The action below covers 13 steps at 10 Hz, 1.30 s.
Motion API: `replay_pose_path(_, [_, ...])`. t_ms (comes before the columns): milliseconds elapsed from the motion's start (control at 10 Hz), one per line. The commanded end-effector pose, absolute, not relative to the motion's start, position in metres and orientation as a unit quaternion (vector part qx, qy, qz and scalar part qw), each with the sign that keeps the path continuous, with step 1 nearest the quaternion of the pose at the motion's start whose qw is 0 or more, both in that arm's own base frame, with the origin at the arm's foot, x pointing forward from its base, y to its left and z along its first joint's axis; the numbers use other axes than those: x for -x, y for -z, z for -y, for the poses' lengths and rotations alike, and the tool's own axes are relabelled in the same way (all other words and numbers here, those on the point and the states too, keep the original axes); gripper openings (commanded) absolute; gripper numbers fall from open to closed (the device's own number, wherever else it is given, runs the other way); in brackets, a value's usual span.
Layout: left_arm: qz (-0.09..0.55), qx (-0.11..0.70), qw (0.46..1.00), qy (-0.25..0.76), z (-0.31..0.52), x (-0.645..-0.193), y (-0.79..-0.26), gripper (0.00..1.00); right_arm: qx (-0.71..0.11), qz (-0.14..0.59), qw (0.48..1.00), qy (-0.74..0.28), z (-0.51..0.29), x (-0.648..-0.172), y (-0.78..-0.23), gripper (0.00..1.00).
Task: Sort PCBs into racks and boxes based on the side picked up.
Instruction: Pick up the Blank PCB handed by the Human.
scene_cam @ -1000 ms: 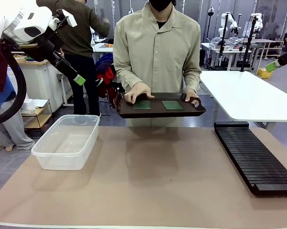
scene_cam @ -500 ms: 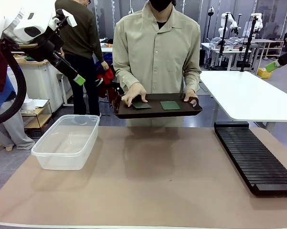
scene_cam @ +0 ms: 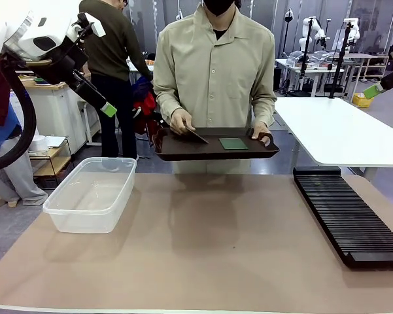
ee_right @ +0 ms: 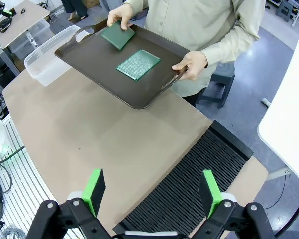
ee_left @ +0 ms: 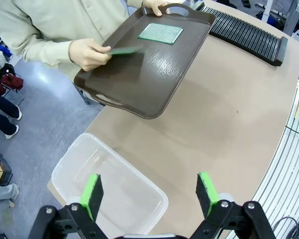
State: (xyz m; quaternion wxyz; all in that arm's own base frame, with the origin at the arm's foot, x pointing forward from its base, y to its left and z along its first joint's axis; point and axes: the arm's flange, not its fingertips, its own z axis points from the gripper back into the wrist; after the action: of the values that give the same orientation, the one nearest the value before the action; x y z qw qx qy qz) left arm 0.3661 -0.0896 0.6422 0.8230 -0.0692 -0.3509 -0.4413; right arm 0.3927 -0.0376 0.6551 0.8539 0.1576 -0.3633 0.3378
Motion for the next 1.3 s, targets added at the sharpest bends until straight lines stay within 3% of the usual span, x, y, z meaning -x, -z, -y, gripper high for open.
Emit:
replay_pose_path(0, [0.352, 0.068, 0.824, 0.439, 0.0881, -0.3664, -0.6425, 1.0, -0.161, 0.361, 0.853, -0.341, 0.0374, -0.3928, -0.6531, 1.0])
replay_pose_path(1200, [0.352, 0.068, 0.824, 0.439, 0.0881, -0.3664, -0.6425, 1.0, -0.161, 0.361, 0.853, -0.341, 0.0374, -0.3928, -0.6531, 1.0])
